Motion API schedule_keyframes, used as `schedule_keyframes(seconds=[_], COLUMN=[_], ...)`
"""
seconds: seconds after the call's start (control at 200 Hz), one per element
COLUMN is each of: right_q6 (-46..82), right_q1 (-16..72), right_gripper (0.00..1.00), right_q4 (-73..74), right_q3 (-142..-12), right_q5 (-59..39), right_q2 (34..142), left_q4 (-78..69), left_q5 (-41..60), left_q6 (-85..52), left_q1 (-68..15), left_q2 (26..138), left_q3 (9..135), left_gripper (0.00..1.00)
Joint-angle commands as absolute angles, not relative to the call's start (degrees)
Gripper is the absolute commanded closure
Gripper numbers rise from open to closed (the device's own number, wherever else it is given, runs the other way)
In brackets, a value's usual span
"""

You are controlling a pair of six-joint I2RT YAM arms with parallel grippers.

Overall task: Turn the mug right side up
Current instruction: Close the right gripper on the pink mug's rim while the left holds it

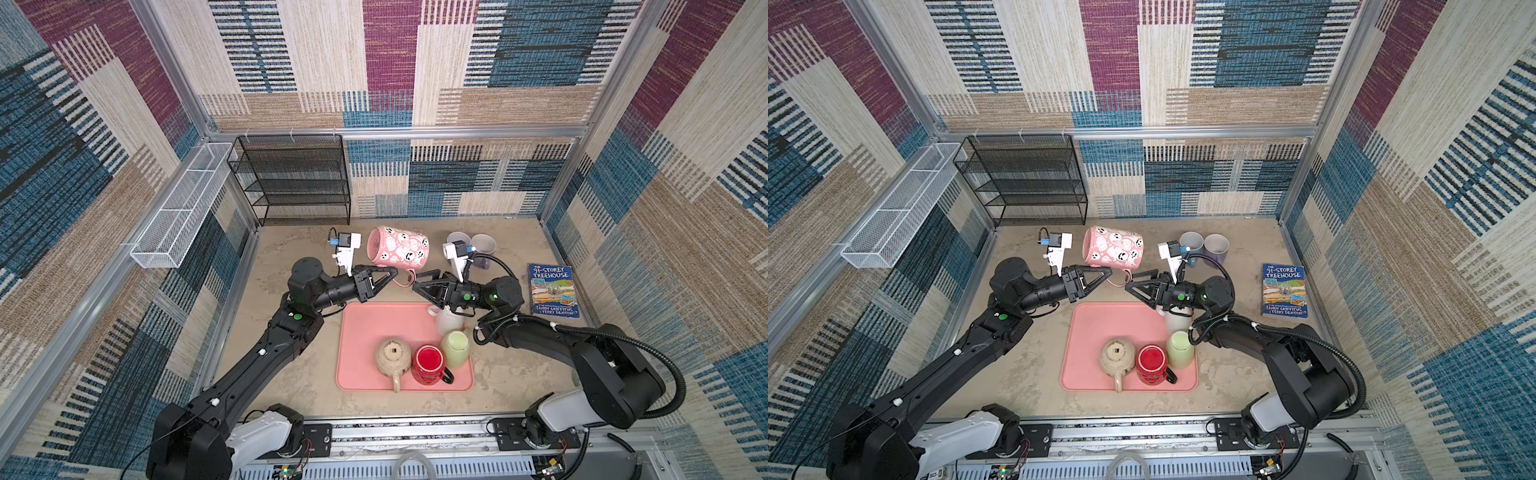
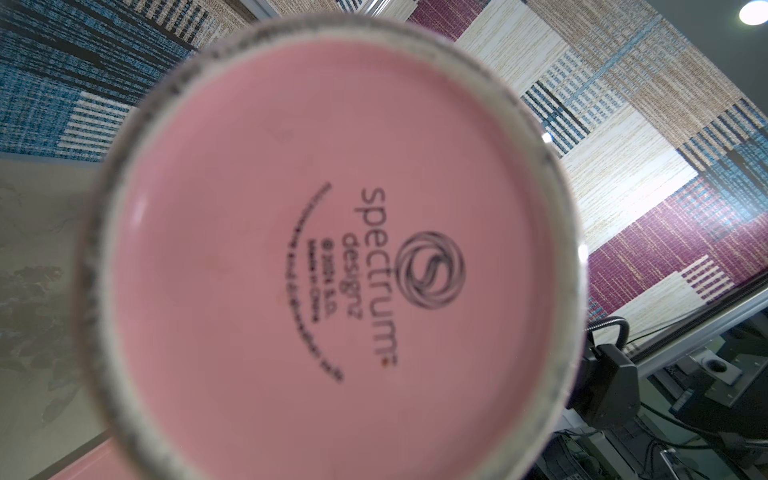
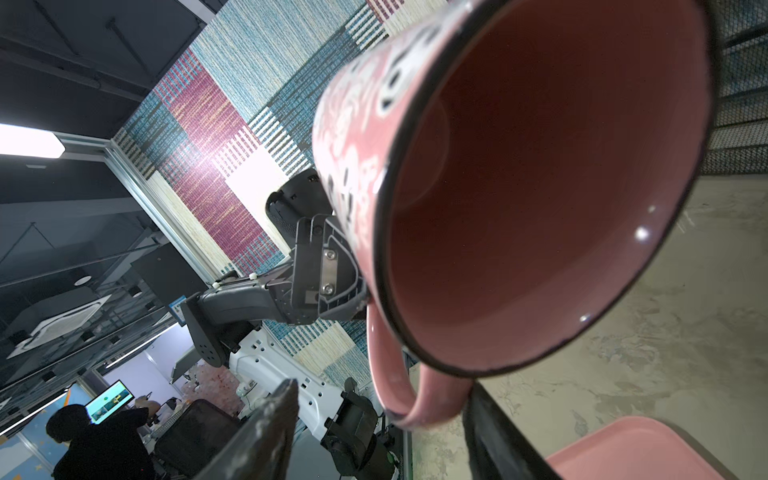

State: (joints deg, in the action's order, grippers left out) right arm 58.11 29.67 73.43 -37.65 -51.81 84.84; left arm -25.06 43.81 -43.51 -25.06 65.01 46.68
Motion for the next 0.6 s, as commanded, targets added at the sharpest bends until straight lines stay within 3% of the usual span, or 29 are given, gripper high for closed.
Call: schedule_keyframes(seconds=[0.0, 0.596], right_q6=[61.2, 66.9], right_q1=[29.8, 30.9], right_gripper=[0.38, 0.6], right_q4=[80.9, 87.1], right_q3=[-38.6, -45.5], right_q5=[-50.8, -48.6], right_q2=[86.2, 93.8], left_q4=[-34.5, -45.5], left_q5=[45.2, 45.8], left_q6=[-44.8, -49.1], left_q1=[-24.9, -24.8], left_q2=[65.4, 69.1], left_q3=[46.5, 43.6], left_gripper=[1.0, 1.0])
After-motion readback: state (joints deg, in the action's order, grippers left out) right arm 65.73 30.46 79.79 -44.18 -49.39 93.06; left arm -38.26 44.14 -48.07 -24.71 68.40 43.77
